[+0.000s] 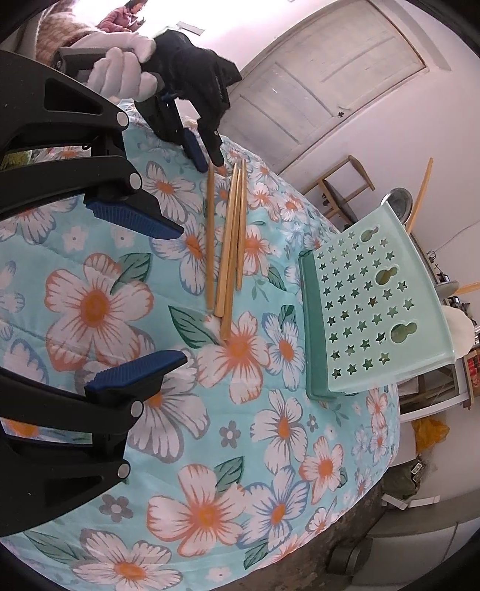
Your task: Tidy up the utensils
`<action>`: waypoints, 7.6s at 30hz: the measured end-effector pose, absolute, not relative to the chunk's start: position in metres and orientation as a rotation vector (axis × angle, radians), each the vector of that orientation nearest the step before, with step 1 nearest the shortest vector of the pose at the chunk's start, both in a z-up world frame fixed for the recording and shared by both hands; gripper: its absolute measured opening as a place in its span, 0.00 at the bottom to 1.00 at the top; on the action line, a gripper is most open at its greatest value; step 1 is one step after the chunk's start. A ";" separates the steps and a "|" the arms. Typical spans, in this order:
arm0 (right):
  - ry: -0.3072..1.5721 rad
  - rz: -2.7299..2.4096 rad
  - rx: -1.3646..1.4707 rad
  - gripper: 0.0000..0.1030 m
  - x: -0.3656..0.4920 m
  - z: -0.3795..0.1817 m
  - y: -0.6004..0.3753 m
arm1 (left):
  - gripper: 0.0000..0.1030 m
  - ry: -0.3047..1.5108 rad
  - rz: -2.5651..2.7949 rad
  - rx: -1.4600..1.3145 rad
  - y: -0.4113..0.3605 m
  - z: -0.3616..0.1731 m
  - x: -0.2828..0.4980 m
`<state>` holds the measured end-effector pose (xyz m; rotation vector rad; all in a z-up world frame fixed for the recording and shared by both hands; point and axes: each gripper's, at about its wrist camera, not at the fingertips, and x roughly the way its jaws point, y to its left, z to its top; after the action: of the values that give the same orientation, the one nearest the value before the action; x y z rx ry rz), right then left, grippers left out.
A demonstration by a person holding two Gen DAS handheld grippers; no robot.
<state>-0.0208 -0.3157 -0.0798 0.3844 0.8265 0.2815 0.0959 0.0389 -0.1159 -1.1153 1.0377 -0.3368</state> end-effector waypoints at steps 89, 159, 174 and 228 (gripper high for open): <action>0.542 0.547 -0.144 0.05 0.070 0.060 -0.224 | 0.19 0.726 -0.426 -0.552 0.067 -0.080 0.059; 0.300 0.319 0.294 0.06 -0.069 0.063 -0.356 | 0.12 0.609 -0.434 -0.213 -0.025 0.028 0.042; 0.295 0.321 0.262 0.06 -0.071 0.068 -0.348 | 0.12 0.643 -0.380 -0.156 -0.038 0.035 0.047; 0.290 0.327 0.267 0.06 -0.071 0.073 -0.348 | 0.06 0.570 -0.555 -0.268 -0.025 0.052 0.035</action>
<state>-0.0711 -0.3484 0.0730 0.2670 0.2903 0.3266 0.0354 -0.0246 0.0522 -0.2677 0.5702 -0.5551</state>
